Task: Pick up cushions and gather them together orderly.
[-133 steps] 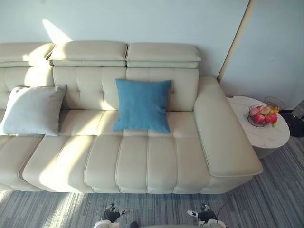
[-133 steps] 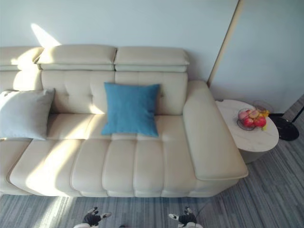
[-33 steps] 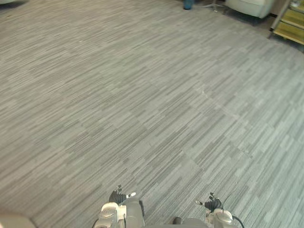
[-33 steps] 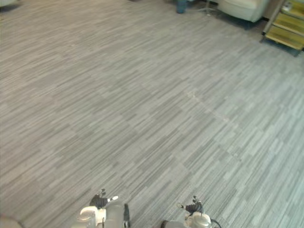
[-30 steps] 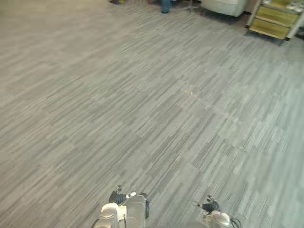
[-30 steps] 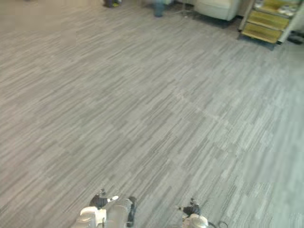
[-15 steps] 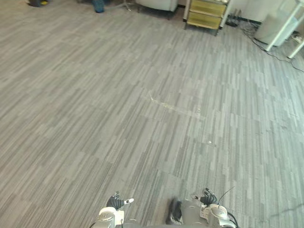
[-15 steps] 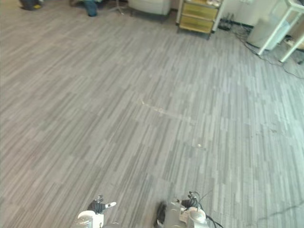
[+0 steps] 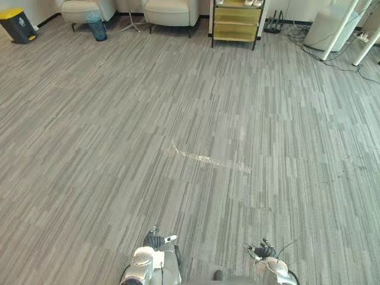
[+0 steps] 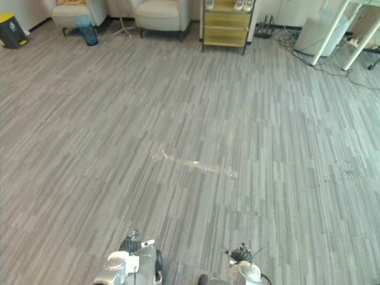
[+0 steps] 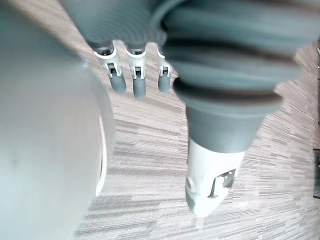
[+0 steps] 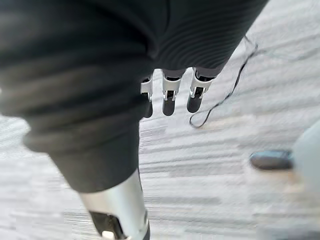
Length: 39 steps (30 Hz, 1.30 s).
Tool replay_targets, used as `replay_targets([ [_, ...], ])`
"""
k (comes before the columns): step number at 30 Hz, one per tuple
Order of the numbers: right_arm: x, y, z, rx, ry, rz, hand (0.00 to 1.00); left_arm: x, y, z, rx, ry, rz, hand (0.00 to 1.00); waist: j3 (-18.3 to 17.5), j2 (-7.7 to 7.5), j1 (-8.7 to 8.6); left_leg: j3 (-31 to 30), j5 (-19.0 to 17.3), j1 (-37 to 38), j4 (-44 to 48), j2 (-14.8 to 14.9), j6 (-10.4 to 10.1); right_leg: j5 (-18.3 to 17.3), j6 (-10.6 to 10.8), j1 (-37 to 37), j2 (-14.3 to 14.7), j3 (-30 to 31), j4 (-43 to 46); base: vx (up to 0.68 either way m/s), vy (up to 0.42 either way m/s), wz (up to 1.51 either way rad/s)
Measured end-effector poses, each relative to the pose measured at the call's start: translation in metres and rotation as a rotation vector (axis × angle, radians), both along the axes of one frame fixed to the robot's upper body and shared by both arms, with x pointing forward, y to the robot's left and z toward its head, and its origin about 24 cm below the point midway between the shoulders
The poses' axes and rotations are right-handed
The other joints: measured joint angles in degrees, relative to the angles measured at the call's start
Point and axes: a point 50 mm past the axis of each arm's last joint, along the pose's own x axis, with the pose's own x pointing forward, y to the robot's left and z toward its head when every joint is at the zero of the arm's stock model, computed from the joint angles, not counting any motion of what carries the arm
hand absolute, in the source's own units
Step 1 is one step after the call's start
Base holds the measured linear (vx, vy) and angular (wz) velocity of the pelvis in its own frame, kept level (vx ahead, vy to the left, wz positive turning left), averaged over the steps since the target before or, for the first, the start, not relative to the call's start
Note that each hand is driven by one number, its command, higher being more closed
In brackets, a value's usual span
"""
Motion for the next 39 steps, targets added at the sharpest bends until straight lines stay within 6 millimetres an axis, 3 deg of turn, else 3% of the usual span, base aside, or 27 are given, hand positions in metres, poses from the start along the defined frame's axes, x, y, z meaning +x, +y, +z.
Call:
replay_targets([
  [1,-0.002,0.002,-0.001,0.006,0.008,-0.002,0.00,-0.002,0.002,-0.001,0.000,0.003,0.008,0.00,-0.27,-0.60,0.66,0.02,5.59,1.04,-0.48,-1.06,0.73,-1.58,1.16,0.97,-1.00,1.90,0.12,0.47,0.207,-0.50],
  [2,-0.001,0.005,-0.002,0.015,0.009,-0.002,0.00,-0.002,0.006,0.000,0.008,0.002,0.014,0.00,-0.77,-1.34,0.66,0.21,5.48,0.71,1.10,-2.31,1.75,-2.75,1.81,1.39,-2.24,2.32,0.67,0.52,0.173,-0.33],
  [3,-0.006,0.007,-0.004,0.023,0.024,-0.005,0.00,-0.002,0.012,0.000,0.021,0.001,0.015,0.00,-1.10,-2.77,0.36,1.13,2.21,-0.07,3.99,-3.41,3.01,-3.46,2.07,1.10,-3.90,2.60,2.51,0.55,0.150,-0.15],
  [6,-0.016,0.004,-0.007,0.026,0.052,-0.031,0.00,-0.005,0.015,-0.001,0.030,0.013,0.013,0.00,-1.59,-3.39,0.84,2.47,-1.75,2.42,6.04,-4.22,4.57,-3.45,2.33,-3.76,-5.85,4.75,16.98,0.51,0.165,-0.14],
  [7,-0.025,0.005,-0.010,0.033,0.072,-0.038,0.00,-0.010,0.016,-0.004,0.037,0.042,-0.003,0.00,-1.88,-4.17,0.37,2.72,-4.07,7.49,4.06,-5.77,5.50,0.63,6.88,-10.09,-8.63,5.29,35.45,0.54,0.155,0.09],
  [8,-0.029,0.005,-0.012,0.038,0.083,-0.039,0.00,-0.013,0.017,-0.006,0.044,0.059,-0.015,0.00,-1.93,-4.44,-0.36,2.57,-5.00,11.04,2.85,-6.48,5.72,0.67,7.12,-12.70,-10.04,4.79,43.92,0.58,0.111,0.19],
  [10,-0.039,0.003,-0.014,0.041,0.101,-0.052,0.00,-0.022,0.018,-0.010,0.052,0.099,-0.025,0.00,-2.25,-3.72,-0.72,2.27,-5.86,19.25,-1.29,-6.70,5.79,-2.59,4.48,-16.38,-11.82,-0.26,49.90,0.65,0.071,0.15],
  [12,-0.037,-0.001,-0.012,0.036,0.092,-0.058,0.00,-0.020,0.020,-0.009,0.056,0.097,-0.021,0.00,-2.30,-3.07,-1.00,1.80,-5.90,24.15,-4.41,-4.88,5.71,-5.00,1.75,-21.18,-11.26,-7.68,44.54,0.54,-0.032,0.08],
  [14,-0.028,-0.001,-0.010,0.033,0.069,-0.050,0.00,-0.018,0.019,-0.009,0.049,0.089,-0.012,0.00,-1.72,-2.00,-1.06,1.81,-6.59,26.71,-5.24,-2.35,4.55,-4.68,1.20,-24.80,-8.81,-10.64,36.07,0.53,-0.105,0.09],
  [15,-0.025,-0.002,-0.009,0.032,0.060,-0.042,0.00,-0.019,0.020,-0.009,0.048,0.092,-0.008,0.00,-1.62,-1.82,-1.24,1.96,-7.11,28.40,-6.09,-1.11,3.68,-2.31,0.95,-27.08,-6.84,-10.69,28.76,0.49,-0.143,0.06],
  [17,-0.024,0.001,-0.009,0.028,0.062,-0.016,0.00,-0.026,0.023,-0.011,0.054,0.108,-0.001,0.00,-1.98,-3.03,-1.54,2.86,-8.79,31.48,-6.81,-0.67,0.96,7.96,0.57,-28.67,-4.48,-8.16,13.06,0.58,-0.228,0.06],
  [18,-0.029,0.003,-0.011,0.026,0.079,0.004,0.00,-0.033,0.028,-0.012,0.065,0.124,0.006,0.00,-2.19,-4.78,-1.60,2.76,-10.29,33.54,-6.78,-1.95,-0.88,16.74,-0.43,-28.68,-4.41,-4.97,6.52,0.66,-0.301,-0.02],
  [19,-0.027,-0.008,-0.008,-0.003,0.074,0.006,0.00,-0.036,0.019,-0.015,0.037,0.137,0.027,0.00,-2.54,-2.80,-1.84,1.57,-11.67,35.25,-6.09,-0.16,-1.00,19.28,-2.09,-29.24,-2.59,-3.86,10.86,0.53,-0.238,-0.01],
  [21,-0.026,-0.017,-0.006,-0.030,0.074,0.011,0.00,-0.036,0.011,-0.016,0.020,0.136,0.029,0.00,-3.27,-0.26,-1.92,-0.63,-11.68,33.03,-0.37,2.19,-1.00,13.42,-2.36,-29.76,-0.55,-3.76,13.64,0.47,-0.229,0.02],
  [23,-0.028,-0.022,-0.006,-0.034,0.077,-0.012,0.00,-0.033,0.005,-0.015,-0.009,0.127,0.068,0.00,-3.21,1.84,-2.06,-3.43,-9.79,28.07,14.08,5.23,-1.61,10.10,-3.34,-26.59,2.16,-5.20,13.48,0.49,-0.277,0.08],
  [24,-0.030,-0.019,-0.007,-0.031,0.082,-0.009,0.00,-0.032,0.004,-0.015,-0.024,0.122,0.098,0.00,-3.14,2.28,-2.21,-4.22,-4.57,23.33,25.32,6.70,-1.42,8.78,-3.77,-23.65,3.32,-5.90,12.32,0.44,-0.190,0.09],
  [25,-0.028,-0.016,-0.006,-0.029,0.075,0.012,0.00,-0.031,0.004,-0.014,-0.027,0.113,0.099,0.00,-2.40,1.99,-2.01,-3.75,-3.53,18.69,36.51,8.49,-0.94,7.24,-4.71,-20.03,4.35,-5.65,10.77,0.35,-0.111,0.07],
  [27,-0.026,-0.011,-0.006,-0.018,0.066,0.015,0.00,-0.024,0.008,-0.010,-0.014,0.074,0.097,0.00,-1.81,1.37,-1.38,-1.38,-6.44,13.18,44.25,9.10,-1.10,5.91,-5.13,-14.80,4.83,-4.88,8.54,0.41,-0.110,-0.04],
  [28,-0.026,-0.008,-0.007,-0.009,0.066,0.013,0.00,-0.022,0.009,-0.008,-0.009,0.060,0.094,0.00,-1.53,0.29,-1.18,1.18,-8.51,9.94,43.54,8.98,-0.65,5.96,-4.27,-11.84,4.79,-4.55,6.27,0.44,-0.123,-0.14],
  [29,-0.024,-0.007,-0.007,-0.007,0.063,0.012,0.00,-0.020,0.009,-0.007,-0.008,0.051,0.091,0.00,-1.55,0.42,-0.75,2.71,-9.73,8.47,40.50,8.76,-0.48,6.15,-4.39,-9.99,4.66,-4.43,4.87,0.35,-0.084,-0.19],
  [31,-0.019,-0.007,-0.005,-0.006,0.051,0.005,0.00,-0.017,0.008,-0.006,-0.007,0.038,0.083,0.00,-1.57,0.46,-0.38,4.24,-10.81,5.69,25.24,6.02,0.08,5.61,-3.34,-6.65,3.66,-3.58,2.56,0.38,0.016,-0.18],
  [33,-0.014,-0.008,-0.003,-0.015,0.039,0.001,0.00,-0.016,0.007,-0.005,-0.005,0.033,0.077,0.00,-1.34,0.09,-0.25,3.00,-7.06,5.38,6.55,1.51,0.54,4.39,-1.67,-4.19,1.57,-2.78,1.30,0.49,0.126,-0.11],
  [34,-0.014,-0.011,-0.003,-0.026,0.041,0.000,0.00,-0.015,0.007,-0.005,-0.004,0.029,0.076,0.00,-1.39,0.11,0.22,0.93,-0.62,5.90,-1.19,-0.82,0.01,3.43,-0.15,-3.02,0.62,-1.98,0.79,0.41,0.153,-0.22],
  [35,-0.015,-0.012,-0.003,-0.029,0.045,-0.001,0.00,-0.016,0.006,-0.005,-0.004,0.030,0.068,0.00,-1.60,0.31,0.62,0.34,3.31,6.60,-2.32,-1.19,-0.01,2.61,0.85,-2.33,0.56,-1.11,0.80,0.44,0.172,-0.25],
  [36,-0.015,-0.008,-0.004,-0.021,0.045,-0.001,0.00,-0.020,0.009,-0.007,0.004,0.046,0.067,0.00,-1.79,-0.29,0.83,0.50,3.78,6.77,-0.96,-2.61,2.55,1.17,1.90,-1.24,-0.40,-0.22,1.30,0.48,0.156,-0.13],
  [37,-0.015,-0.006,-0.004,-0.016,0.045,-0.001,0.00,-0.019,0.011,-0.007,0.010,0.048,0.065,0.00,-1.89,-0.69,0.81,0.49,2.34,6.62,0.26,-3.24,3.03,0.47,2.46,-1.22,-1.38,-0.19,1.85,0.59,0.176,0.04],
  [39,-0.019,-0.001,-0.007,-0.003,0.057,-0.003,0.00,-0.017,0.019,-0.006,0.036,0.045,0.056,0.00,-2.36,-2.85,1.37,1.98,-3.16,6.22,5.17,-4.76,4.29,-2.56,4.53,-2.72,-4.20,1.23,8.74,0.48,0.146,-0.03],
])
